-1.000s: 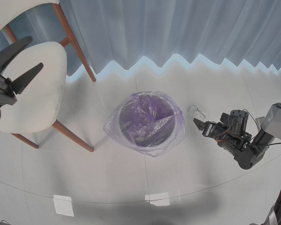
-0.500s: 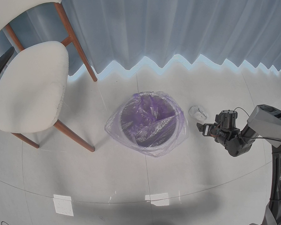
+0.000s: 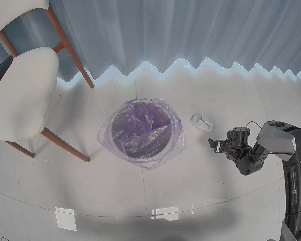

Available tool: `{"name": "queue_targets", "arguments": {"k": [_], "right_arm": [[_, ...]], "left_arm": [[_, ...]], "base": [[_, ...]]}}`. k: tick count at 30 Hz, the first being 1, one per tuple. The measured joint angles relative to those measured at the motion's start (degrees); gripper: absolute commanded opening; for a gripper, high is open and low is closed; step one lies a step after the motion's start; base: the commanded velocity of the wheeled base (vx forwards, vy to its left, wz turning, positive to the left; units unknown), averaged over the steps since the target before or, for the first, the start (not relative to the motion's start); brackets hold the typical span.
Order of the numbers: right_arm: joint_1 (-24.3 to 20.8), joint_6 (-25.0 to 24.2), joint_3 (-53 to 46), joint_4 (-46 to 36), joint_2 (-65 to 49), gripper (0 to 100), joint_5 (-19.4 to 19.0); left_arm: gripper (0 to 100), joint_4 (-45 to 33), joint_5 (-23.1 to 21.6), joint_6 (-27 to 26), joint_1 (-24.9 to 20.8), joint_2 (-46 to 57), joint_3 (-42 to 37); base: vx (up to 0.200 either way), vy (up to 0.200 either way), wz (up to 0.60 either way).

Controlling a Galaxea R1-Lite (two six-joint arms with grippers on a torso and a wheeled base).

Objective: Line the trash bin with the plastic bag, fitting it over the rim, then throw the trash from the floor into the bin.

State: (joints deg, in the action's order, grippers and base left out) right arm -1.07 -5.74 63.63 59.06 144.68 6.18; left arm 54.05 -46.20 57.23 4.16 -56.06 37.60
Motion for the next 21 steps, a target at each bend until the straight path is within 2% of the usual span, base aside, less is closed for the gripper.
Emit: {"name": "queue_targets", "arguments": {"k": [7, 15, 21], "right_arm": [[-1.51, 1.94, 0.06, 2.11, 2.65, 100, -0.11], [-3.94, 2.13, 4.85, 1.8, 4.46, 100, -0.35], [-4.46, 3.28, 10.7, 1.37, 6.36, 100, -0.39]], "left_arm": [[100, -3.52, -0.68, -0.41, 3.15, 2.95, -1.55], [100, -4.07, -4.13, -0.5, 4.85, 4.44, -1.94], [100, -3.72, -4.46, -0.48, 4.94, 4.91, -1.96]], "base": [[0.2, 0.0, 0.0], [0.2, 0.0, 0.0], [0.0, 0.0, 0.0]]}}
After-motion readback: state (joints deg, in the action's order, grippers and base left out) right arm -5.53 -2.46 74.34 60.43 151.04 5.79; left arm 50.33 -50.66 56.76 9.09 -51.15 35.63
